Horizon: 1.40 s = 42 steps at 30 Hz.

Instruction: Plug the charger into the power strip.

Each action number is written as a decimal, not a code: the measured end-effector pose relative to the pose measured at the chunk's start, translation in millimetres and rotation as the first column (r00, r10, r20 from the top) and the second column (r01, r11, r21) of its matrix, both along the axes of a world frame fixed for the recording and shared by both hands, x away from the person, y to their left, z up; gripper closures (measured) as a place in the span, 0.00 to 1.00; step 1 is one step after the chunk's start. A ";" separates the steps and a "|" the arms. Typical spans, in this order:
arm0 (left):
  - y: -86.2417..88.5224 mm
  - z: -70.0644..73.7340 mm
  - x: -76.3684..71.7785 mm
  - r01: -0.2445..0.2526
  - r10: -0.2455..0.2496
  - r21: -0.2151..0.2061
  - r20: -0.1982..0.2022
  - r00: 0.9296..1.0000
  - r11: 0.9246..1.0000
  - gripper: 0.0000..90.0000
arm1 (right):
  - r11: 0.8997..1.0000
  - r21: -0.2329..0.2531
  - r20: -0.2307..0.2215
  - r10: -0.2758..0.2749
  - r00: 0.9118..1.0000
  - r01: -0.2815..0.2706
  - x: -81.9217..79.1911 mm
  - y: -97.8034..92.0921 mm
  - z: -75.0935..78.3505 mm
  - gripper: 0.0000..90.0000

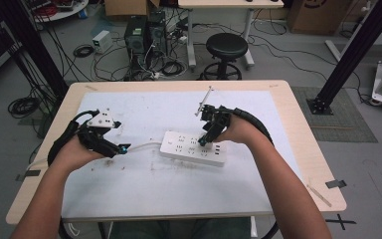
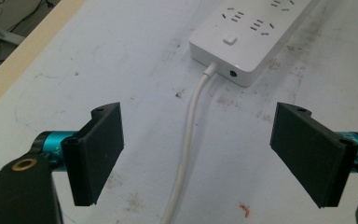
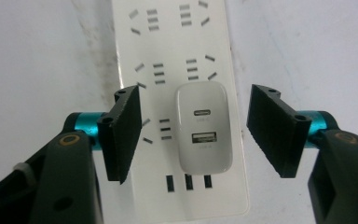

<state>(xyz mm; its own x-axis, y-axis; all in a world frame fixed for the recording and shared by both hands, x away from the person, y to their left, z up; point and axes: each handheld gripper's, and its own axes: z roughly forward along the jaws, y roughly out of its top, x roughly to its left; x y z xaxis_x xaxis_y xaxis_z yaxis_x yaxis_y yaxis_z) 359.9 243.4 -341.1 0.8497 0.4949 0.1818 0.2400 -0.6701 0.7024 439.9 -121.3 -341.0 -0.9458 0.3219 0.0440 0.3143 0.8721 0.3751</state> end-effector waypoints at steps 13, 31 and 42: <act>-0.5 8.0 -6.4 0.032 -0.030 -0.056 0.040 0.999 0.998 0.19 | 0.952 0.289 0.063 -0.127 0.990 0.104 -36.8 -46.8 21.6 0.25; -3.6 13.0 -12.2 0.074 -0.065 -0.108 0.083 0.994 0.991 0.19 | 0.852 0.503 0.098 -0.223 0.970 0.145 -75.0 -91.9 6.2 0.22; -2.2 12.3 -11.3 0.061 -0.050 -0.137 0.083 0.995 0.989 0.19 | 0.817 0.559 0.126 -0.253 0.959 0.141 -81.0 -105.5 8.5 0.22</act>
